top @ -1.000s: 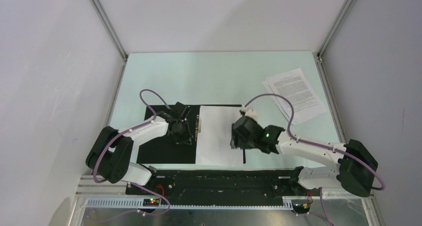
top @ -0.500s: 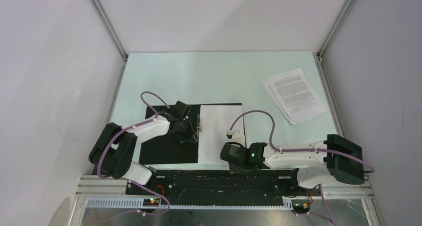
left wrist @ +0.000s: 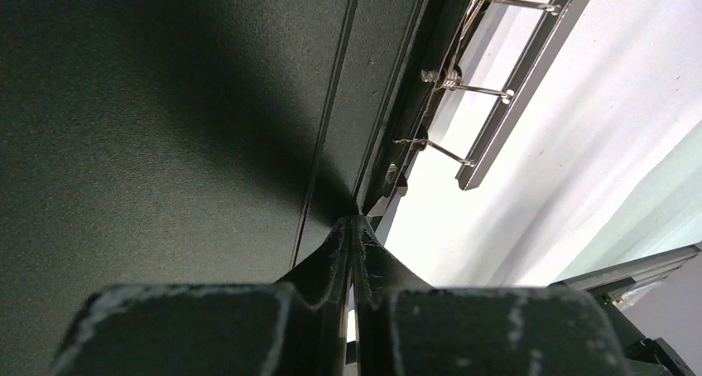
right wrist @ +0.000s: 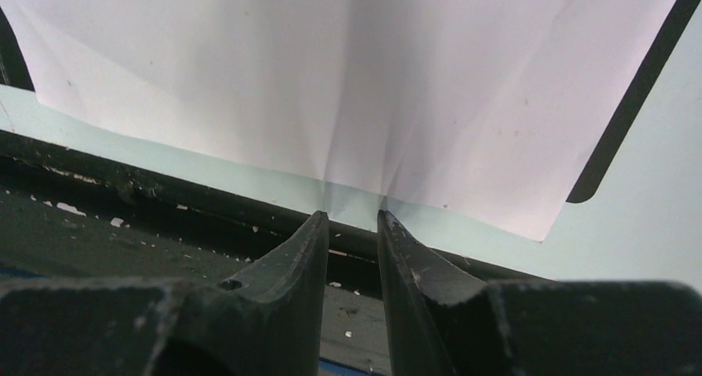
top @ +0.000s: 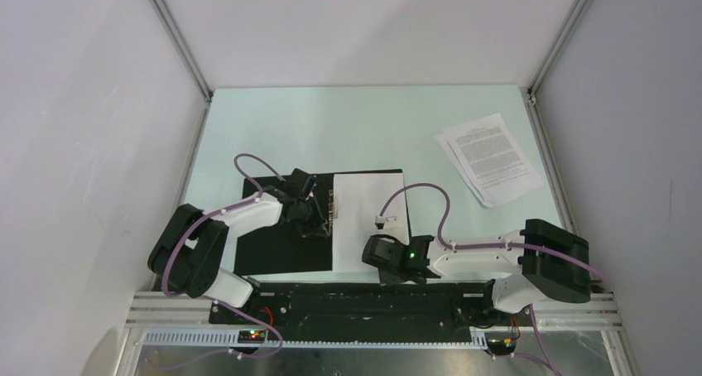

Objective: Put the files into the folder

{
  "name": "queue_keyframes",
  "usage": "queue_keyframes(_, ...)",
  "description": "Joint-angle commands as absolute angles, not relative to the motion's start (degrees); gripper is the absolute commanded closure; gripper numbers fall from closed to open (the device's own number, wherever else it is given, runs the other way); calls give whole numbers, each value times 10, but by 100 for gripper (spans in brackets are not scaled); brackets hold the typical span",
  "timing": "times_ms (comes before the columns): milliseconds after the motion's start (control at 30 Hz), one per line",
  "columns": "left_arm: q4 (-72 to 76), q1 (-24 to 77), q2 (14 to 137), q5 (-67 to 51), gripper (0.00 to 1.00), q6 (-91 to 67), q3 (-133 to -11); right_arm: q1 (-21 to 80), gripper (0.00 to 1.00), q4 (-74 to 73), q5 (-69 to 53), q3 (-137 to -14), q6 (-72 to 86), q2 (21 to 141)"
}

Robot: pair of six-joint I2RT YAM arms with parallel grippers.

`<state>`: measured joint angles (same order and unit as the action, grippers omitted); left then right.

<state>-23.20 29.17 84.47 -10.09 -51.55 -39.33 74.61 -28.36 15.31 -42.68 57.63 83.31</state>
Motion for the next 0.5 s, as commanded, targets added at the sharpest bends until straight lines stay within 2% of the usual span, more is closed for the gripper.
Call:
queue_keyframes(0, -234, 288, 867, -71, 94, -509, -371, 738, 67, -274, 185, -442, 588, 844)
queue_keyframes(467, -234, 273, 866, -76, 94, -495, -363, 718, 67, -265, 189, -442, 571, 855)
